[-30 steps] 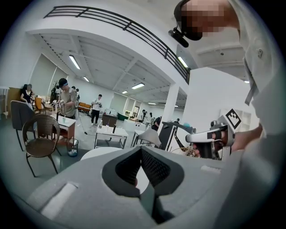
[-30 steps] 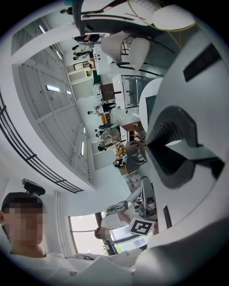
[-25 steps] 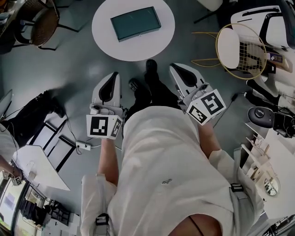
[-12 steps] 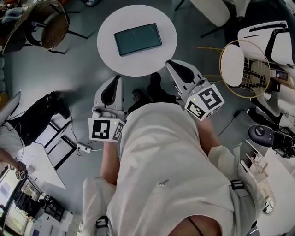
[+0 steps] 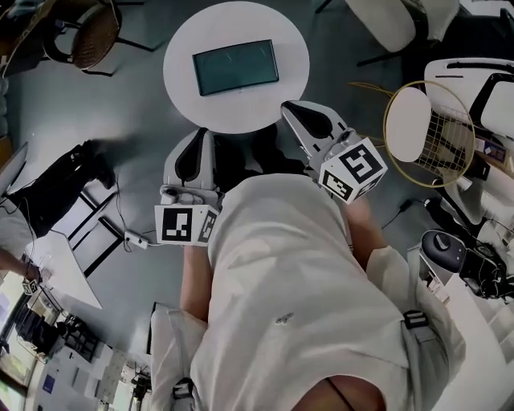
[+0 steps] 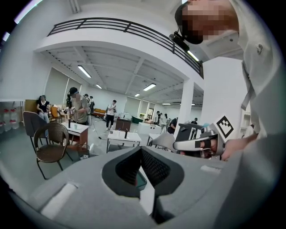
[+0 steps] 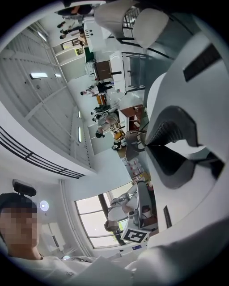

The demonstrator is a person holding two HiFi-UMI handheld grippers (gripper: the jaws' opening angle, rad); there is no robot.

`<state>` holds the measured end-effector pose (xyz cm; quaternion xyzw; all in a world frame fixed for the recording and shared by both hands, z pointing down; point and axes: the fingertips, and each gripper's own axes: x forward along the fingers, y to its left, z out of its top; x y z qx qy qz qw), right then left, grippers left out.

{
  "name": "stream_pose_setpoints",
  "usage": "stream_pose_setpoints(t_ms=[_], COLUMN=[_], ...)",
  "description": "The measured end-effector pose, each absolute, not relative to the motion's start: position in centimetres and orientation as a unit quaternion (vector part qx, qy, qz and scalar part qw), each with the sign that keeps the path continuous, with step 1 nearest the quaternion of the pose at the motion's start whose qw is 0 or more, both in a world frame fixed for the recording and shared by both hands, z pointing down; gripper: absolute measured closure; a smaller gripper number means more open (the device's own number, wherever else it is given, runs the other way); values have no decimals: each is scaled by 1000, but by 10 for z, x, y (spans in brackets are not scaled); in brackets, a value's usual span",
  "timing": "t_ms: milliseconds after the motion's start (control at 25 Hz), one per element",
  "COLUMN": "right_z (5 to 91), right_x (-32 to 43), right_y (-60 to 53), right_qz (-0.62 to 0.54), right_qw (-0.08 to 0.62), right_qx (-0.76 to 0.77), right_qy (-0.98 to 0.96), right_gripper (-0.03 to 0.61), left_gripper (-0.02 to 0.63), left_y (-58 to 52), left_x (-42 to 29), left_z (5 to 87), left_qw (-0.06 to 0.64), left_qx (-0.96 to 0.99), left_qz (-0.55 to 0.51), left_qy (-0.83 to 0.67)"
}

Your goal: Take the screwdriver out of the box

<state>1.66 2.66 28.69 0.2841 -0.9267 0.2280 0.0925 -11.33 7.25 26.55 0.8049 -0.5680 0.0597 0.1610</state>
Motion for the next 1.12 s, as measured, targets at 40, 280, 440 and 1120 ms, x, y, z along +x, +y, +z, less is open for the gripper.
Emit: stream_pose_setpoints(t_ms=[40, 280, 440, 1120], right_z=[292, 319, 329, 399], right_x=[15, 0, -5, -33], right_y=[26, 22, 17, 11], right_qz=[232, 256, 263, 312], right_qw=[98, 119, 125, 171], right_qx=[279, 266, 278, 369], right_qy=[-927, -922, -915, -859], right_gripper=[569, 560, 552, 520], left_gripper=[603, 603, 603, 603], left_y=[72, 66, 55, -13], left_x=[-112, -117, -123, -131], left_z=[268, 283, 286, 311], left_qw=[165, 182, 184, 191], left_qx=[804, 801, 809, 880], left_qz=[61, 78, 87, 116], left_qy=[-568, -565, -551, -420])
